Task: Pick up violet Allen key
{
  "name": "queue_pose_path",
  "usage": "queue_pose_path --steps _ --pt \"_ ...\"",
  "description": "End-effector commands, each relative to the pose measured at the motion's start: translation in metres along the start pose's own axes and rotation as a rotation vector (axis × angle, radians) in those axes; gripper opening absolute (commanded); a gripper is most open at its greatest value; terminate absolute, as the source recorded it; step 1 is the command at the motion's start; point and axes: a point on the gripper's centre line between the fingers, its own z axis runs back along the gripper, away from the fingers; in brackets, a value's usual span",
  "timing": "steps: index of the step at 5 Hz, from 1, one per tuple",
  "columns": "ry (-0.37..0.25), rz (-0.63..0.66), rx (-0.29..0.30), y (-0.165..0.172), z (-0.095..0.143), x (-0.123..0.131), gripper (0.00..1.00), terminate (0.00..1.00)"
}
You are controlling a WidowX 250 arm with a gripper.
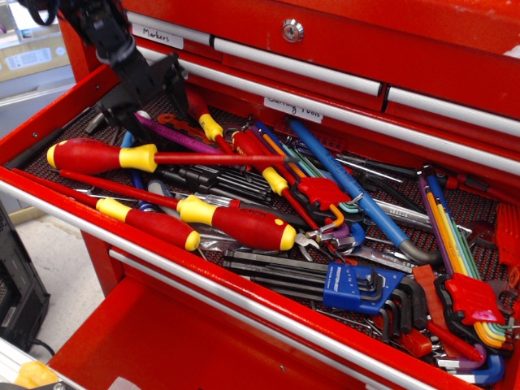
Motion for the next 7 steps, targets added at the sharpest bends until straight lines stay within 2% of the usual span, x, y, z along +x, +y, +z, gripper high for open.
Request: queue_pose_path --steps 1,2,3,4,5,6,7 --pt "-0.092 0.147 -0.017 0.005 -0.005 0.012 0.00 0.00" --pt "-0.087 0.180 -0.041 0.003 0.001 0.015 0.00 0.00" --pt "0.056 0.274 -0.073 0.003 0.040 0.022 0.00 0.00" --pt "0.263 0.335 -0.065 0.012 0.085 0.025 0.00 0.00" --pt "0.476 0.366 0.035 0.025 0.123 0.018 0.00 0.00" --pt "0.492 0.414 0.077 0.037 0.152 0.007 0.00 0.00" --pt "0.483 0.435 0.058 0.036 0.185 0.012 0.00 0.00"
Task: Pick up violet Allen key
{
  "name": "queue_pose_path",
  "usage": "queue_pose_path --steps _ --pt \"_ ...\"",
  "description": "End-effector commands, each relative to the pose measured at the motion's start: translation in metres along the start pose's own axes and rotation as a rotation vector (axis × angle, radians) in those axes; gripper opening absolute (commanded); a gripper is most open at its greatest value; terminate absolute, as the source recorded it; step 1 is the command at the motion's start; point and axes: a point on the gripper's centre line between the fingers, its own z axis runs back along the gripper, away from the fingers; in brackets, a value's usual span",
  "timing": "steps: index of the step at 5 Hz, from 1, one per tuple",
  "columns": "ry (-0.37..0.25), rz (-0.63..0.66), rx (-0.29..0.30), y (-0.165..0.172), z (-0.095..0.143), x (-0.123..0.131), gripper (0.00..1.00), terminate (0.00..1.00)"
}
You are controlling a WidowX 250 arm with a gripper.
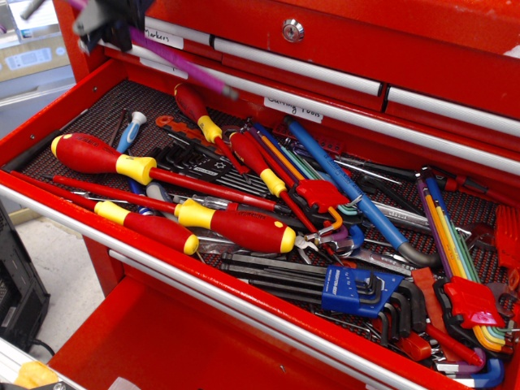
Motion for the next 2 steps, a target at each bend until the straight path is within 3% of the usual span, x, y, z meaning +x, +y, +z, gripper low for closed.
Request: queue_pose_path --steps 1,2 --pt "0.025 0.029 0.045 0.015 0.075 -0.011 0.00 0.00" --pt "-0.013 0.030 -0.003 0.004 0.086 -0.008 0.00 1.00"
